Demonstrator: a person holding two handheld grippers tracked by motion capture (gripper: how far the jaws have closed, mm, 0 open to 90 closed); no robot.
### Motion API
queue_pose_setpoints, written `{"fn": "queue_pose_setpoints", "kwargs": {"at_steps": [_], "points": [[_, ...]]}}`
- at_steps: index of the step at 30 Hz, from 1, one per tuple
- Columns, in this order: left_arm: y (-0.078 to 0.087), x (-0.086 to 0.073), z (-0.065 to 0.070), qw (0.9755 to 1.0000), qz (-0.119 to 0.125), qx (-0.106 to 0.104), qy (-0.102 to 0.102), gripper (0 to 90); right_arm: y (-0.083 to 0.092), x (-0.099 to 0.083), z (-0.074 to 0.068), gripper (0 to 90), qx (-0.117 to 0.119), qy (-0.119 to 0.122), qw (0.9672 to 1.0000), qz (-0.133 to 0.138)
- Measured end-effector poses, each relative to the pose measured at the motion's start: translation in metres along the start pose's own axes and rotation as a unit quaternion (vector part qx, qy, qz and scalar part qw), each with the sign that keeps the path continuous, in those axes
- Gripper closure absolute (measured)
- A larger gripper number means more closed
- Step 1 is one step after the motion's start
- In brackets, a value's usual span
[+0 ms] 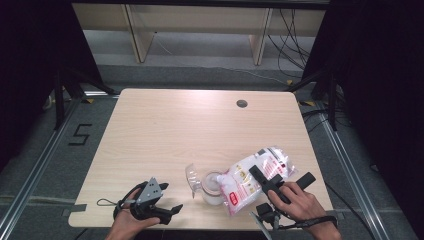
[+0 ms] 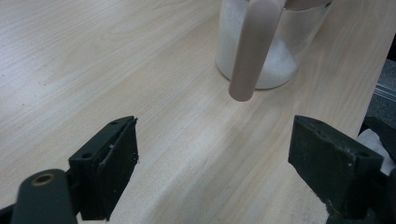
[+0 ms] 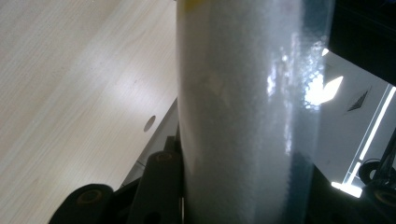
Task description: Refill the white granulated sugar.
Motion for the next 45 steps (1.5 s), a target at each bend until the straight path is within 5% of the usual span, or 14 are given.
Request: {"fn": "queue_pose_setpoints", "kwargs": {"at_steps": [45], "points": [[-0.0009, 0.0002, 0.0005, 1.0000, 0.008, 0.000, 0.003, 15.4, 0.0019, -0.0008, 0.0006, 72.8, 0.003, -0.005, 1.0000, -0.003]]}}
Point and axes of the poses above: each handheld gripper's, and its own axes: y roughly backward along the jaws, x roughly out of its top, z roughly to its right, the point moved 2 cm from there along -y, roughly forward along the jaws, and after that the axes turned 13 degrees about -y, right-handed, at the moved point
